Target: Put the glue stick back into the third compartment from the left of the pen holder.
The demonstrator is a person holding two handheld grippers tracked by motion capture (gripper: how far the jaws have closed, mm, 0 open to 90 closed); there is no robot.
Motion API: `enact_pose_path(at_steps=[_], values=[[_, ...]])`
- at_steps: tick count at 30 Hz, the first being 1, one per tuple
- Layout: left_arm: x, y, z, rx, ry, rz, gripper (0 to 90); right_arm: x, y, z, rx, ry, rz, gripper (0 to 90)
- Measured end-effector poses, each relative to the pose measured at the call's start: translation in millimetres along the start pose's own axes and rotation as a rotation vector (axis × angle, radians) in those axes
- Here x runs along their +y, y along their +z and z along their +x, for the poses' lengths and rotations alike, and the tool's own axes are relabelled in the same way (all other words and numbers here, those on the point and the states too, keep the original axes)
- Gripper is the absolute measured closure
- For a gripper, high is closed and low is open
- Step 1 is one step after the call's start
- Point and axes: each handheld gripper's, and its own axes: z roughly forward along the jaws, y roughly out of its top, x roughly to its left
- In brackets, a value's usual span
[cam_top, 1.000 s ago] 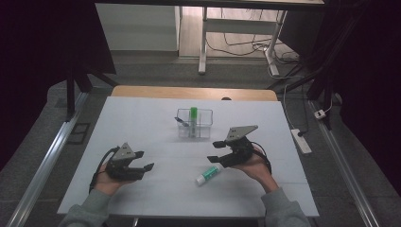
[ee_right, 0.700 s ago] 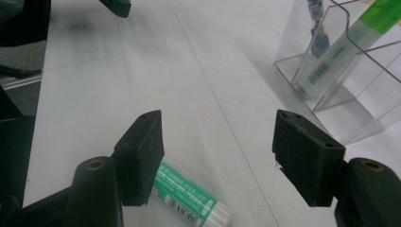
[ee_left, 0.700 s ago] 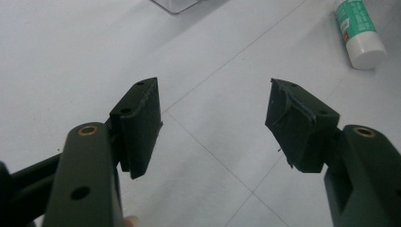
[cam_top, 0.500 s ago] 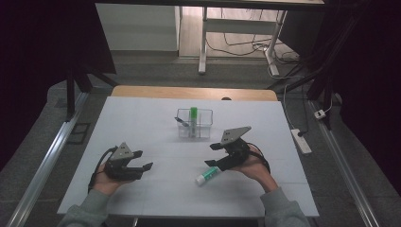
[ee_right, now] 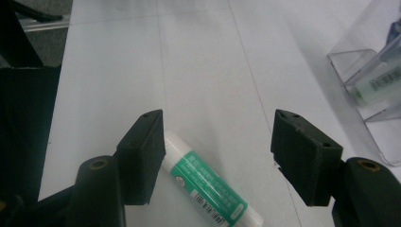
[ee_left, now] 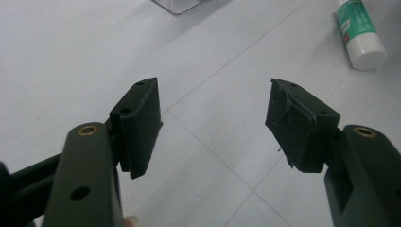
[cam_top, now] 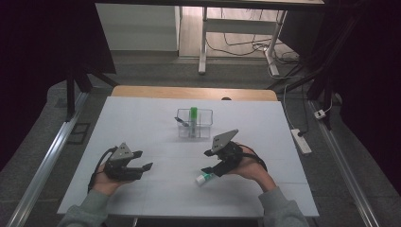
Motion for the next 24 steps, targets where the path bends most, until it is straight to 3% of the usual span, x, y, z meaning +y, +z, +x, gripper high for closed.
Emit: enact_pose_path(at_steps=[4,10,19,24], values=[[0.1,-0.4,-0.1,0.001,0.000,-0.003,35.4,2.5,3.8,1.9,0.016,-0.022,0.026,35.7],[0.3,0.7,-0.8,-0.003,0.006,0.003,35.2,6.5,11.7,6.5,0.041,-0.064,0.123,35.7],[-0.1,2.2,-0.7,-0.008,0.004,0.013,34.9,8.6,30.2,12.8,0.086,-0.127,0.216,35.5],[-0.4,2.3,0.2,-0.011,-0.001,0.013,34.9,5.3,38.3,14.3,0.106,-0.139,0.263,35.1]])
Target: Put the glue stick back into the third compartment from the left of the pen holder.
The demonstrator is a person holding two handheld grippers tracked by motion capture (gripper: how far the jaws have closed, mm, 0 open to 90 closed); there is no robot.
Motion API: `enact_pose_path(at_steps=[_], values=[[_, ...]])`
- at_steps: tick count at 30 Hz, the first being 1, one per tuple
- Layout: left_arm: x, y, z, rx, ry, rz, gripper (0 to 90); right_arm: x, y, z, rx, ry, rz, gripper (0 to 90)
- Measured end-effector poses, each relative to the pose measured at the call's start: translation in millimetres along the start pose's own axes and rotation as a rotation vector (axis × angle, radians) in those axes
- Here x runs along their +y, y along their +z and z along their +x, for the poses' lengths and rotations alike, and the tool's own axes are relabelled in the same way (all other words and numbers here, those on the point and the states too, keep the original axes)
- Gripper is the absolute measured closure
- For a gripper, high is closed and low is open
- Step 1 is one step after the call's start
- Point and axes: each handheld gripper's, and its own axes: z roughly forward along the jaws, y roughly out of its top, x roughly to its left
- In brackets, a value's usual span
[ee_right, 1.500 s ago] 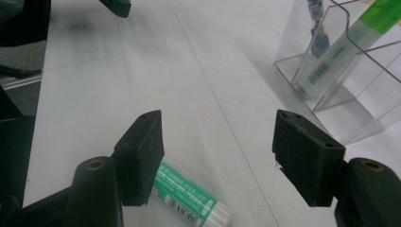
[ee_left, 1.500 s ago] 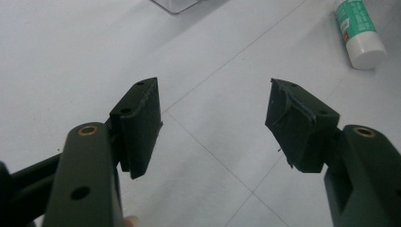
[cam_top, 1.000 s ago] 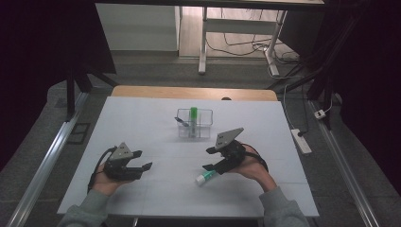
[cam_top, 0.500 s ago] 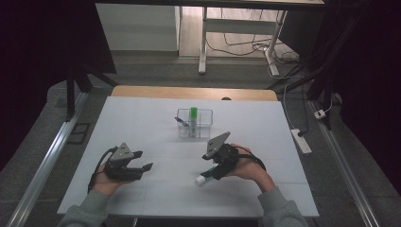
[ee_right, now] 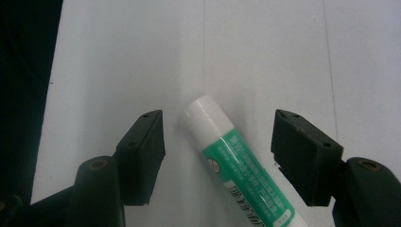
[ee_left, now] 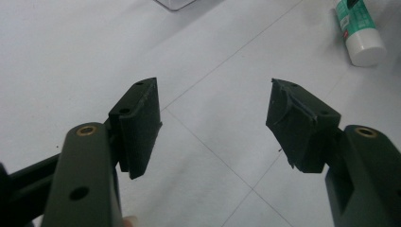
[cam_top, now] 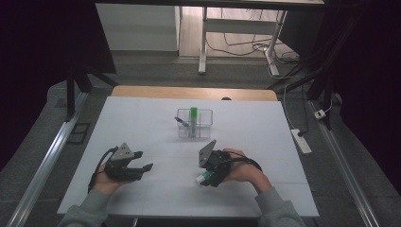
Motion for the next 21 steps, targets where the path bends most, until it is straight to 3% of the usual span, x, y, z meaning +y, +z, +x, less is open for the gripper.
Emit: enact_pose_path(at_steps=[7,14,21], values=[[-0.4,1.7,0.1,-0.008,-0.001,0.016,33.6,-3.0,11.0,0.1,-0.006,0.000,0.037,34.5],[-0.8,2.4,0.2,-0.009,0.002,0.026,33.5,-4.3,22.0,1.7,-0.027,-0.038,0.097,40.3],[-1.2,5.4,-1.5,-0.012,0.013,0.040,33.3,-3.9,22.1,2.7,-0.017,-0.065,0.077,53.0]])
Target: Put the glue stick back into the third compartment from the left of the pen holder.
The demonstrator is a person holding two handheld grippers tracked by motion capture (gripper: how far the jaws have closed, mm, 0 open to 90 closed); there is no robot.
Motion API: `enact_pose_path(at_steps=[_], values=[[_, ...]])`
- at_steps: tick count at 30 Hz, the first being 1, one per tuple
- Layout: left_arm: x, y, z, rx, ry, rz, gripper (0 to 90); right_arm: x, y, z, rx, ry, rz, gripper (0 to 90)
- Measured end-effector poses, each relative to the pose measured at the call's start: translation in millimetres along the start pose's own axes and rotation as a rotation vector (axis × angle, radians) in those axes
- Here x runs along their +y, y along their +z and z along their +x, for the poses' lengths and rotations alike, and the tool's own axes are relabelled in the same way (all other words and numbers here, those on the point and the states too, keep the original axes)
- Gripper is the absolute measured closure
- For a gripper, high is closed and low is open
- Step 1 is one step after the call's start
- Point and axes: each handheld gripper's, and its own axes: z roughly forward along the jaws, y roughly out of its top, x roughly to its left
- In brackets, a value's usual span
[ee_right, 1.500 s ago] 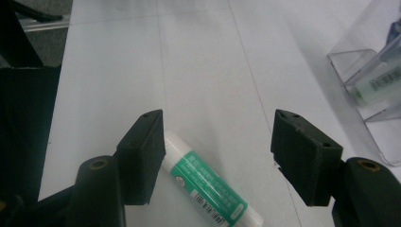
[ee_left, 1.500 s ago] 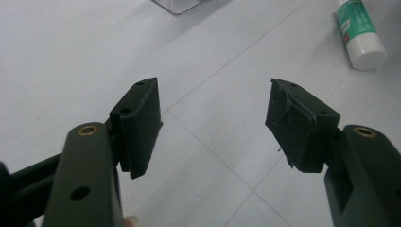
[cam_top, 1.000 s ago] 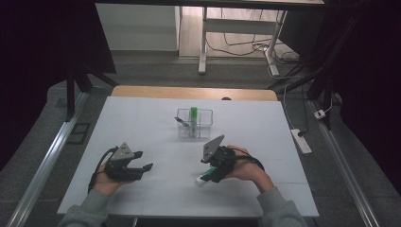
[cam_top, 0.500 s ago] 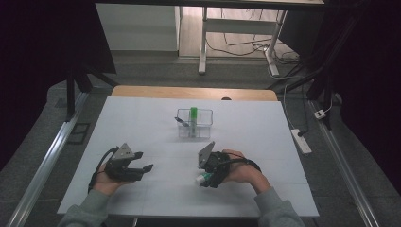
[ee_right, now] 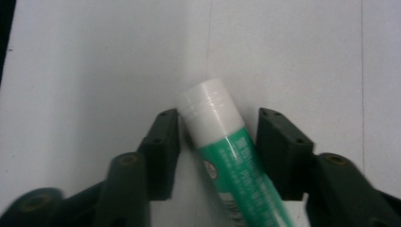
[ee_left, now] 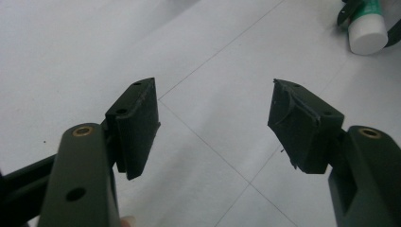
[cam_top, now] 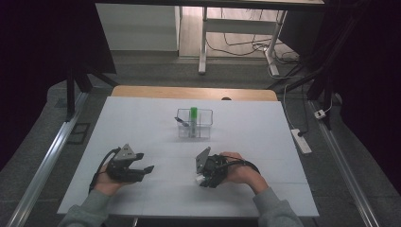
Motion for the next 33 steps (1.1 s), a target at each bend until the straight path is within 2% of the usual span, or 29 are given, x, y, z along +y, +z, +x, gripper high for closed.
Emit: enact_pose_path(at_steps=[3,11,14,20,26,33], values=[[-0.6,-1.1,0.1,0.002,-0.005,-0.004,33.2,-1.4,-0.5,0.3,0.012,0.005,-0.011,63.4],[-2.4,-1.6,0.6,0.005,-0.009,-0.003,33.3,-1.9,-1.8,0.7,0.006,0.015,-0.022,64.7],[-2.7,-2.7,0.7,0.005,-0.014,-0.011,33.4,-2.8,-5.0,-1.1,0.007,0.036,-0.060,64.7],[-2.9,-3.1,1.1,0.009,-0.016,-0.013,33.4,-5.3,-21.1,-3.9,-0.025,0.083,-0.156,64.8],[-2.7,-2.9,0.6,0.010,-0.013,-0.012,33.4,-9.9,-33.8,-6.0,-0.024,0.115,-0.242,64.8],[-2.5,-2.6,0.9,0.011,-0.012,-0.012,33.4,-14.6,-43.0,-9.8,-0.078,0.163,-0.303,64.8]])
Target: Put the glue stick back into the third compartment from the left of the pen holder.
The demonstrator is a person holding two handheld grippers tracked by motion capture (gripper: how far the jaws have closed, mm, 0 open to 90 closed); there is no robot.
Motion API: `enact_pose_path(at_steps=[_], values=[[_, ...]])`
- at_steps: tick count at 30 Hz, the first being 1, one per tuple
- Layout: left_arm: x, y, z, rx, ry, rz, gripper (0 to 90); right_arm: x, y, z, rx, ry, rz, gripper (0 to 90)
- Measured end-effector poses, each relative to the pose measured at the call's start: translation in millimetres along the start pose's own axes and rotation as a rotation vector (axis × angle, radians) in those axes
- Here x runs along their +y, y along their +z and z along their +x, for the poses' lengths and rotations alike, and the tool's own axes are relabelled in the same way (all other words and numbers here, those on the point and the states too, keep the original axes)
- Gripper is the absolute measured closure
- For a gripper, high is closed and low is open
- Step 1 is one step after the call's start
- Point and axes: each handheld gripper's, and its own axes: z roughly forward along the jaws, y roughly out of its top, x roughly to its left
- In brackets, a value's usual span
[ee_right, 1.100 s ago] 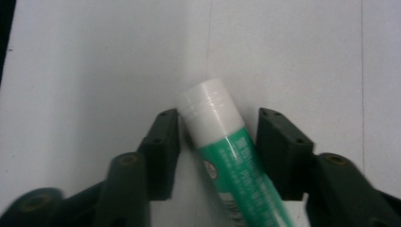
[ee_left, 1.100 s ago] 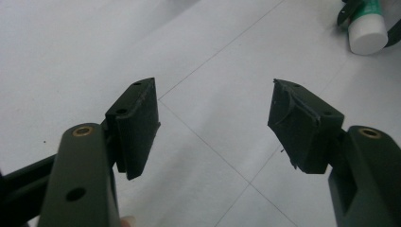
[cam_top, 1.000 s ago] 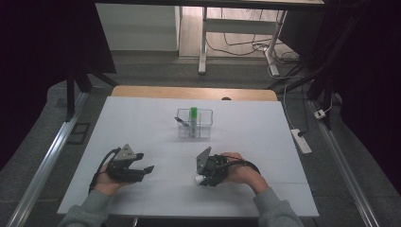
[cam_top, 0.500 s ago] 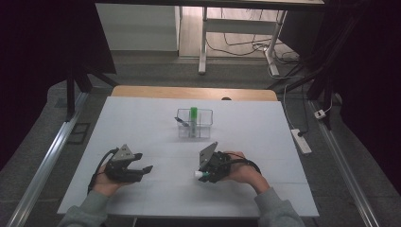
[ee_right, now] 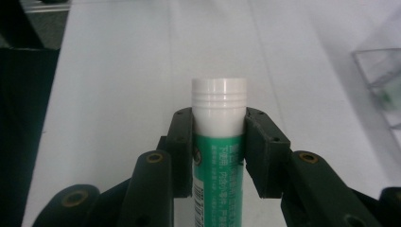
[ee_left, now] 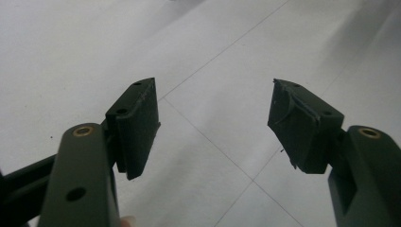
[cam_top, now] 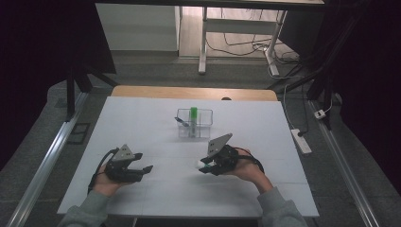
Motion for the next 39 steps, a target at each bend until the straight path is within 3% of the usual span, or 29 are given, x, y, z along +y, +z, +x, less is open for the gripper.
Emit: enact_pose_path(at_steps=[8,21,35,39], values=[[1.0,0.5,-0.7,-0.003,0.004,0.000,33.3,-3.6,-12.4,-5.8,-0.076,0.071,-0.067,64.8],[0.7,-1.0,1.4,0.001,-0.005,-0.008,33.4,-5.2,-32.1,-15.3,-0.293,0.223,-0.227,64.8],[0.7,-3.1,3.0,0.005,-0.010,-0.016,33.3,-4.5,-47.3,-16.9,-0.406,0.316,-0.338,64.8],[0.5,-3.8,3.1,0.004,-0.008,-0.018,33.3,-1.6,-50.8,-18.3,-0.444,0.324,-0.346,64.8]])
